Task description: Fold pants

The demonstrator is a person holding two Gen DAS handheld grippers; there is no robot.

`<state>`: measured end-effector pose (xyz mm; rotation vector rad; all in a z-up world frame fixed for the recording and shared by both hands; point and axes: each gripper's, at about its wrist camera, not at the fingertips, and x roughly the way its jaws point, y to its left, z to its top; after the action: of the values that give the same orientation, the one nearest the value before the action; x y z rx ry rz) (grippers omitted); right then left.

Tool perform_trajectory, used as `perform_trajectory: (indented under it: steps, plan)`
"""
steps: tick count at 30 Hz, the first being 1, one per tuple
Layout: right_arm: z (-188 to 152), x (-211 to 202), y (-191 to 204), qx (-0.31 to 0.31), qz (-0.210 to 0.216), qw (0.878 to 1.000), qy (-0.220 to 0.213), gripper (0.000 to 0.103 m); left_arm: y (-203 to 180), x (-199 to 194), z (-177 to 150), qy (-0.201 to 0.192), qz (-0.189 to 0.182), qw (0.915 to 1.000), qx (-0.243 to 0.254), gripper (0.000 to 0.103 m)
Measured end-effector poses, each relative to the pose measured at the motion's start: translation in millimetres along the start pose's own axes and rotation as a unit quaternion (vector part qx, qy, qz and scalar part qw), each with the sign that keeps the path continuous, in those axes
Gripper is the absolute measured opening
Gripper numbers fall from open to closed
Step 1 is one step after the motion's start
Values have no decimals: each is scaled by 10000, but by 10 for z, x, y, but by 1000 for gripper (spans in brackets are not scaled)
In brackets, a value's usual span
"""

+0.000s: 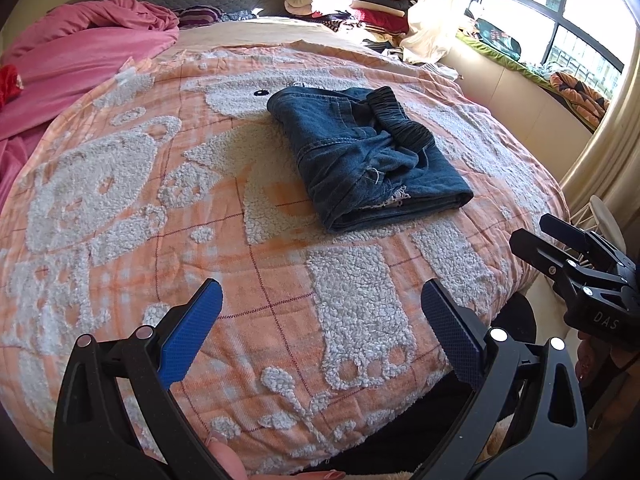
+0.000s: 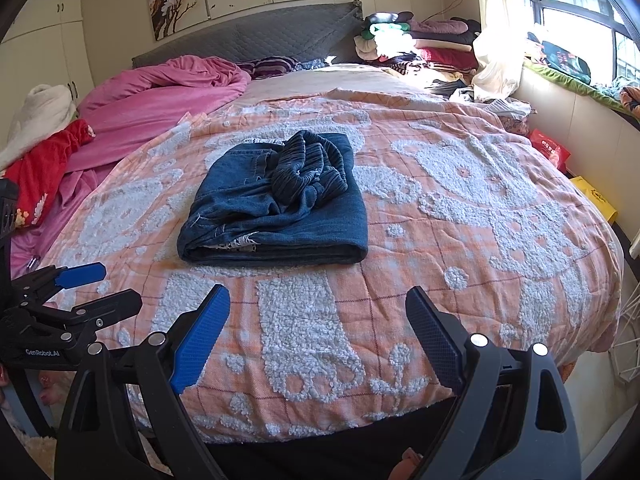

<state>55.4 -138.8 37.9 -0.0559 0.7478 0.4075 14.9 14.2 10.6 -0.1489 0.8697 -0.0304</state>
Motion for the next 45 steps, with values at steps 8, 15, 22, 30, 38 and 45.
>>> perform_trajectory:
  steps: [8, 15, 22, 30, 38, 45]
  plan:
    - [-4, 23, -10, 5, -5, 10000, 15, 89, 6, 37, -4, 84, -41, 10000, -4, 94]
    - [-20, 49, -23, -1, -16, 10000, 49, 89, 23, 52, -1, 89, -35, 9999, -46, 94]
    - [-5, 67, -14, -46, -9, 9999, 97, 89, 55, 55, -6, 115, 19, 9999, -76, 94]
    - [17, 80, -4, -71, 6, 9999, 124, 89, 91, 72, -3, 148, 95, 9998, -115, 94]
    - [24, 99, -21, -62, 1, 9999, 158, 89, 104, 103, -16, 200, 38, 9997, -119, 94]
    - [52, 196, -121, -8, -54, 9997, 253, 89, 437, 95, 101, -5, -43, 9986, -530, 94]
